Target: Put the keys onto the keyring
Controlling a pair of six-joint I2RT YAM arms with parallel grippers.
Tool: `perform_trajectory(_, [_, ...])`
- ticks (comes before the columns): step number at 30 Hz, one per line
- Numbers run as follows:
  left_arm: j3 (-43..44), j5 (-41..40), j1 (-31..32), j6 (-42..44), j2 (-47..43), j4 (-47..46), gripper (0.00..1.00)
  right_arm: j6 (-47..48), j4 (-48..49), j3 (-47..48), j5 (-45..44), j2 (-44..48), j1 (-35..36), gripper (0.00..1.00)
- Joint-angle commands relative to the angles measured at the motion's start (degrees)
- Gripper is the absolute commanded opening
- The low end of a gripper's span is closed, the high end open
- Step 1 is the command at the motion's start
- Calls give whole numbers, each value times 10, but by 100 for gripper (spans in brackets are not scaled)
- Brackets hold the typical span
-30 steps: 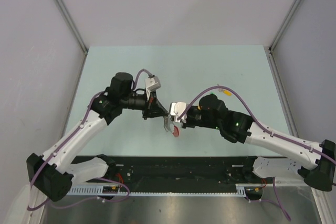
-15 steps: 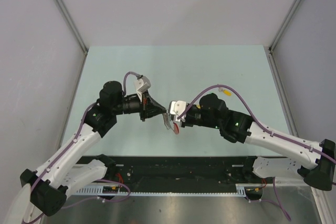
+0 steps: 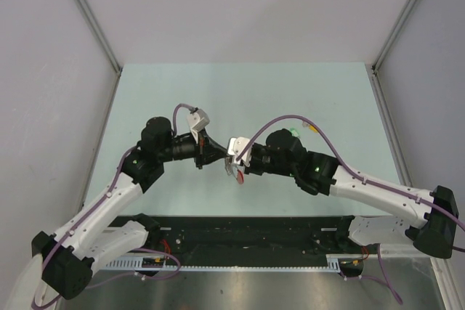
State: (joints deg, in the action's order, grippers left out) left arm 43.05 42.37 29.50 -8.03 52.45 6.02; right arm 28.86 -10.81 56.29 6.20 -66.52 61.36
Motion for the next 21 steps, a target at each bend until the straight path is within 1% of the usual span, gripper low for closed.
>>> perform_trajectory(1, [-1, -29, -10, 32, -12, -44, 0, -34, 25, 15, 6, -6, -5, 0])
perform_trajectory(4, [-2, -35, -9, 47, -17, -30, 0, -51, 28, 15, 6, -13, -5, 1])
perform_trajectory(10, [-6, -43, -9, 61, -36, -8, 0, -89, 40, 15, -1, -16, -5, 20])
perform_trajectory(11, [-7, -44, -9, 62, -38, -7, 0, -92, 41, 15, -4, -16, -5, 27])
perform_trajectory(14, [-9, -46, -10, 64, -45, 2, 0, -103, 47, 15, -12, -16, -6, 38])
perform_trajectory(15, [-9, -51, -11, 66, -47, 5, 0, -107, 47, 15, -14, -16, -6, 44])
perform_trajectory(17, [-9, -58, -12, 70, -49, 13, 0, -112, 49, 15, -16, -15, -8, 54])
perform_trajectory(21, [-12, -69, -21, 68, -53, 18, 0, -122, 46, 15, -34, -7, -13, 59])
